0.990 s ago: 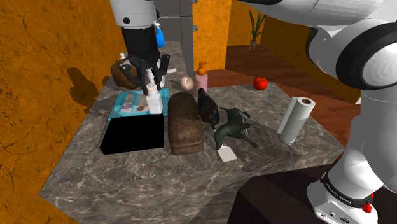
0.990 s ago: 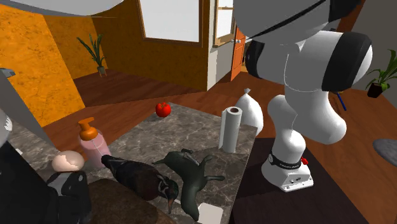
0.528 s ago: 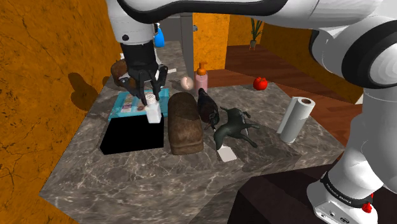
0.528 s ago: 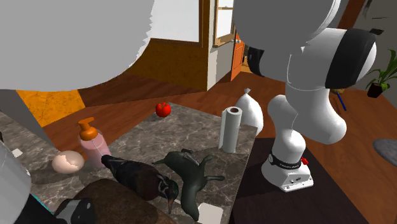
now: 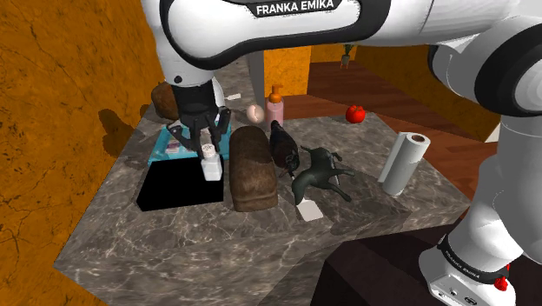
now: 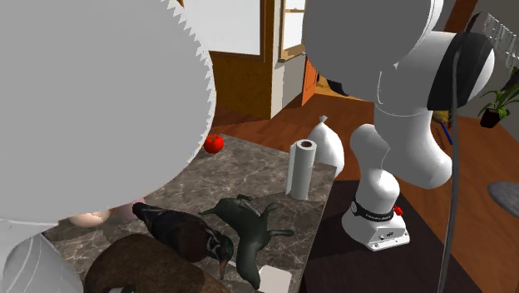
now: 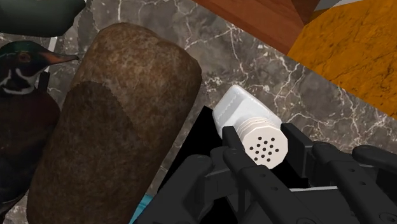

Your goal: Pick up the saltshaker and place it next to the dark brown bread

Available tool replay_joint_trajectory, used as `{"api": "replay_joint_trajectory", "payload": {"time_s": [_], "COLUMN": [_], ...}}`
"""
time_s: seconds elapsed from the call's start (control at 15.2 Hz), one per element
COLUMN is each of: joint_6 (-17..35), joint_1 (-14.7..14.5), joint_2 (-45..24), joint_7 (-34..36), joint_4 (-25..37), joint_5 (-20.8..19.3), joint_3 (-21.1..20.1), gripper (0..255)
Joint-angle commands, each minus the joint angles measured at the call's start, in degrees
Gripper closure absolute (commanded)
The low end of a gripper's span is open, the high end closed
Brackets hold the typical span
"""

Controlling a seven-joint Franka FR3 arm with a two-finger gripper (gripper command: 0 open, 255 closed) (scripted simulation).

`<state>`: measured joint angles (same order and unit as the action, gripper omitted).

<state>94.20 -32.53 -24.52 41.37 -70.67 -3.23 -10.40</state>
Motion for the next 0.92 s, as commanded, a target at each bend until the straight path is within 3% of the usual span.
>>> {"api": "replay_joint_trajectory", "payload": {"time_s": [0.0,0.86], "joint_6": [1.91,11.97], "joint_1": [0.17,0.57], "joint_2": [0.54,0.61], "joint_7": [-0.05,-0.01], "joint_4": [-2.41,-12.56], "joint_5": [0.08,0.03], "joint_3": [0.01,0.14], "gripper": [255,255]}}
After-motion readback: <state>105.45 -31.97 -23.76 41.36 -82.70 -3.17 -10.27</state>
